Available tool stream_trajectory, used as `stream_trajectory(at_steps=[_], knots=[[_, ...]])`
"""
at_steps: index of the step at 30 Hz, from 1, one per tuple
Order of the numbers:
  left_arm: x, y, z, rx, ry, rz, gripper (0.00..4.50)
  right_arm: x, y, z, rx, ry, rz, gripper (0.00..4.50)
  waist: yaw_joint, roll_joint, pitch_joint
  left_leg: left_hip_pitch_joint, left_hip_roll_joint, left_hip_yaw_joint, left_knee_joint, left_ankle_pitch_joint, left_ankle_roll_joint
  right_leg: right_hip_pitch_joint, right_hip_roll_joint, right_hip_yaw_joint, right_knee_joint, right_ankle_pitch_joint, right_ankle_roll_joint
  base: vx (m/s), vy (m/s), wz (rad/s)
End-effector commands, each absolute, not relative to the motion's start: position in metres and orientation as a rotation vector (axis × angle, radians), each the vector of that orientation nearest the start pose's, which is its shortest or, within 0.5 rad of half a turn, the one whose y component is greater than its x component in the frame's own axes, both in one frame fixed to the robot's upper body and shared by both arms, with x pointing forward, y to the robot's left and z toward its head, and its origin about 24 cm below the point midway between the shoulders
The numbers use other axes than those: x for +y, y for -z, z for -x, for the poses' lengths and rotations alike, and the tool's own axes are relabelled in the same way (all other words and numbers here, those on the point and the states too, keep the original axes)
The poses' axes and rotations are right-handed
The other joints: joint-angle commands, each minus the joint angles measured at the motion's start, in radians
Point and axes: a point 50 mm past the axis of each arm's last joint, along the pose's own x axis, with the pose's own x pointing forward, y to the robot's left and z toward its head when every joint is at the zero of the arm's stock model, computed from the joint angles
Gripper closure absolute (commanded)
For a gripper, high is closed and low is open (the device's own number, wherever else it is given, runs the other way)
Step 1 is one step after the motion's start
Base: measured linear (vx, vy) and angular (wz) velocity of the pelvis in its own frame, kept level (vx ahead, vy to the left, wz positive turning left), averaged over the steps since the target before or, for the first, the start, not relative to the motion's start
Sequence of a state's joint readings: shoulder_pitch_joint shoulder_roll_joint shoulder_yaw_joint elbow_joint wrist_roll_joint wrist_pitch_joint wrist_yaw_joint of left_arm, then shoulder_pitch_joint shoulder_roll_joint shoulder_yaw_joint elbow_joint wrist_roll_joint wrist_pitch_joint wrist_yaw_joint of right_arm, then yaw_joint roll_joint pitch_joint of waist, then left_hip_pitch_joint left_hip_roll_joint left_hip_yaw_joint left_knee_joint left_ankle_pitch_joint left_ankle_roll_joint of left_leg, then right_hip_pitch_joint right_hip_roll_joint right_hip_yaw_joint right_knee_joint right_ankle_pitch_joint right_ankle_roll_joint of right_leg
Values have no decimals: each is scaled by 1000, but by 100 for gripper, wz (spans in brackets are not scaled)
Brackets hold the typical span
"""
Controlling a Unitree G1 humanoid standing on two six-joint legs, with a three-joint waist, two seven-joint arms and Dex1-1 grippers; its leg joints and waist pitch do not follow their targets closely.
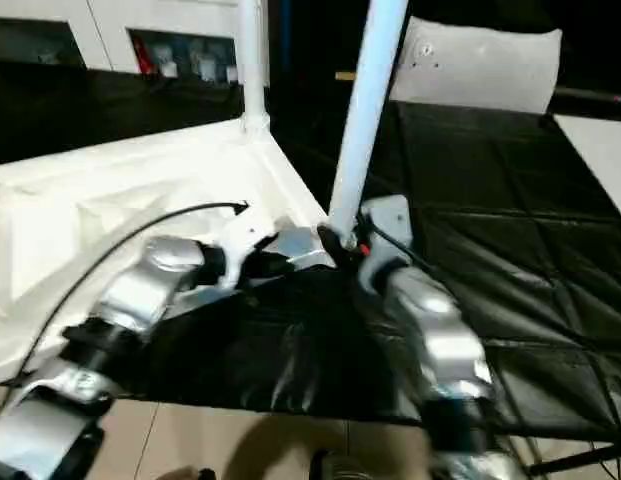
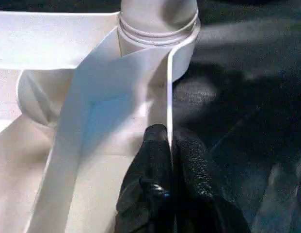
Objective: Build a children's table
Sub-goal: Rotate leg to tighten
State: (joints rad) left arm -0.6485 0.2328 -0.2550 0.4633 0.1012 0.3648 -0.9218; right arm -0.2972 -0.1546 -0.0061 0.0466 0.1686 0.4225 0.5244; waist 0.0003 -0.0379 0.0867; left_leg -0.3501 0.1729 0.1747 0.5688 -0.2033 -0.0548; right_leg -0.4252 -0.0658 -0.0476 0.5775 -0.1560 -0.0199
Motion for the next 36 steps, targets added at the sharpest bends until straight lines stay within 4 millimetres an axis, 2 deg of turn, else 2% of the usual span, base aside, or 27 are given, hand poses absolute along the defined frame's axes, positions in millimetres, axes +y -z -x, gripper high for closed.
stream_trajectory(at_steps=[1,2,4,6,7,9,12,13,16,19,20,22,27,32,34,36], knots=[[97,-64,-325,433,1176,-413,450,-130,-80,-292,152,-745,-24,74,10,-3,-61,-16,42,-10,-52,-74,130,72,-74,45,-58,-178,-223,15,-51,-5],[98,-64,-324,434,1186,-416,450,-132,-80,-291,152,-752,-18,52,9,-3,-59,-14,44,-10,-54,-85,125,71,-73,45,-61,-197,-221,0,0,0],[100,-65,-320,401,1264,-445,450,-139,-82,-290,156,-795,-1,44,9,-5,-58,-12,44,-8,-53,-106,109,69,-69,46,-64,-231,-215,0,0,0],[104,-65,-318,399,1315,-475,450,-146,-84,-286,171,-868,8,44,13,-2,-59,-7,47,-8,-53,-113,100,68,-67,47,-63,-235,-214,0,0,0],[106,-65,-317,400,1340,-487,450,-150,-85,-284,183,-913,14,44,12,-7,-59,-8,48,-7,-54,-110,102,67,-65,46,-61,-222,-220,0,0,0],[109,-65,-315,408,1375,-497,450,-155,-86,-280,200,-974,27,44,17,-4,-58,-3,51,-7,-53,-109,104,65,-67,46,-59,-215,-227,0,0,0],[113,-66,-311,413,1452,-535,450,-160,-86,-276,229,-1072,43,44,23,-5,-59,-2,52,-6,-52,-92,114,66,-67,47,-52,-168,-245,0,0,0],[117,-65,-307,428,1526,-573,450,-164,-86,-271,247,-1171,63,44,26,-6,-59,-2,53,-5,-51,-88,117,65,-68,47,-52,-160,-250,0,0,0],[120,-65,-304,440,1600,-599,450,-166,-86,-267,254,-1264,82,44,34,-6,-58,0,54,-4,-51,-97,121,65,-71,47,-52,-178,-251,0,0,0],[122,-66,-301,451,1652,-616,450,-167,-85,-265,262,-1330,91,44,40,-8,-59,1,55,-5,-52,-95,109,65,-72,47,-50,-189,-251,0,0,0],[122,-66,-300,454,1675,-621,450,-168,-84,-264,271,-1354,93,70,41,-7,-58,2,56,-5,-52,-95,108,64,-72,46,-51,-188,-252,0,0,0],[124,-67,-298,465,1729,-645,450,-169,-84,-262,292,-1410,90,78,46,-6,-59,4,58,-4,-51,-87,110,63,-69,46,-46,-162,-263,0,0,0],[128,-67,-293,492,1813,-694,450,-168,-83,-261,315,-1492,97,121,62,-7,-58,2,60,-1,-50,-101,102,64,-71,45,-45,-177,-260,0,0,0],[125,-67,-290,487,1846,-710,450,-162,-83,-261,314,-1538,91,164,63,-8,-57,3,60,-2,-51,-117,82,61,-72,45,-48,-221,-244,0,0,0],[124,-67,-290,484,1850,-712,450,-161,-82,-260,316,-1555,85,195,62,-9,-58,1,59,-3,-51,-108,81,63,-71,45,-47,-209,-244,0,0,0],[124,-67,-290,481,1851,-714,450,-160,-82,-259,320,-1569,88,201,62,-9,-59,1,58,-3,-50,-103,84,64,-70,45,-46,-198,-245,0,0,0]])
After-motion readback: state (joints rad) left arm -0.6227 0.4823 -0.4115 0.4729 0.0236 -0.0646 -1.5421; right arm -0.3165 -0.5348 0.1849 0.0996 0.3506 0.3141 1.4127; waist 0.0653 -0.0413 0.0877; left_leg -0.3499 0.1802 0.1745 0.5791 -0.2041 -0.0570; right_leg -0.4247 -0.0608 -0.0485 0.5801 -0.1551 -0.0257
